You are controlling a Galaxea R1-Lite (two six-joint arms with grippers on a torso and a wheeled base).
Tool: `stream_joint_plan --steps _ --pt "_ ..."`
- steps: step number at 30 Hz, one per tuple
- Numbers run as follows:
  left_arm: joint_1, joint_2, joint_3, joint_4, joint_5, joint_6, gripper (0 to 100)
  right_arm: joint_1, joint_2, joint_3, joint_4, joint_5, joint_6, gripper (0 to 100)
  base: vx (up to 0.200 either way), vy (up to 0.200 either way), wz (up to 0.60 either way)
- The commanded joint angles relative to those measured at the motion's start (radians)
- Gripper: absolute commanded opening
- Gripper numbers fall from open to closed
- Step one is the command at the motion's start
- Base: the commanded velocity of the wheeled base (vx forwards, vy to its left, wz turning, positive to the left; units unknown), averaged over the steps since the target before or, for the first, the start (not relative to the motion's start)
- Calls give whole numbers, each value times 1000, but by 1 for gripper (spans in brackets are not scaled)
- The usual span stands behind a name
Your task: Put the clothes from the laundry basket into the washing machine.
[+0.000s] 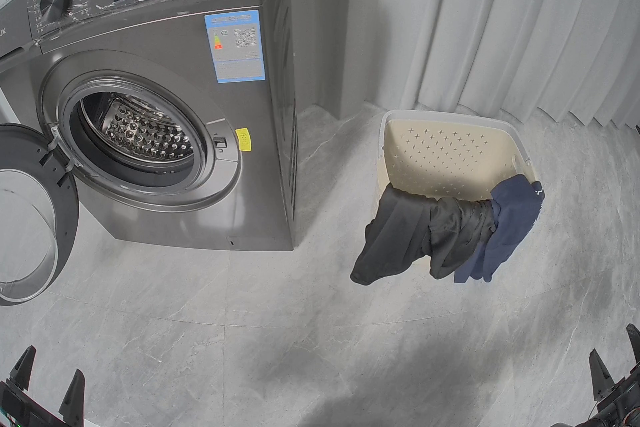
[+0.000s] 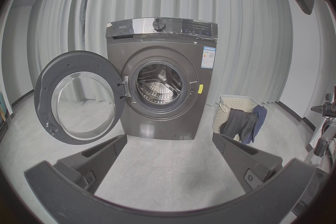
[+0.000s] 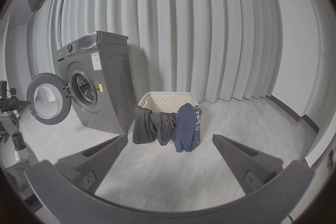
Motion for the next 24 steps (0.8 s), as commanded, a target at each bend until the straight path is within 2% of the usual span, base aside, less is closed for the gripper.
stream_joint_plan --steps 1,20,24 --pt "1 -17 16 0 0 -1 100 0 -15 18 0 0 0 100 0 -200 0" --pt "1 -17 16 2 2 -4 100 0 -15 18 0 0 0 100 0 0 0" --pt "1 -17 16 2 2 -4 100 0 -15 18 0 0 0 100 0 -200 0"
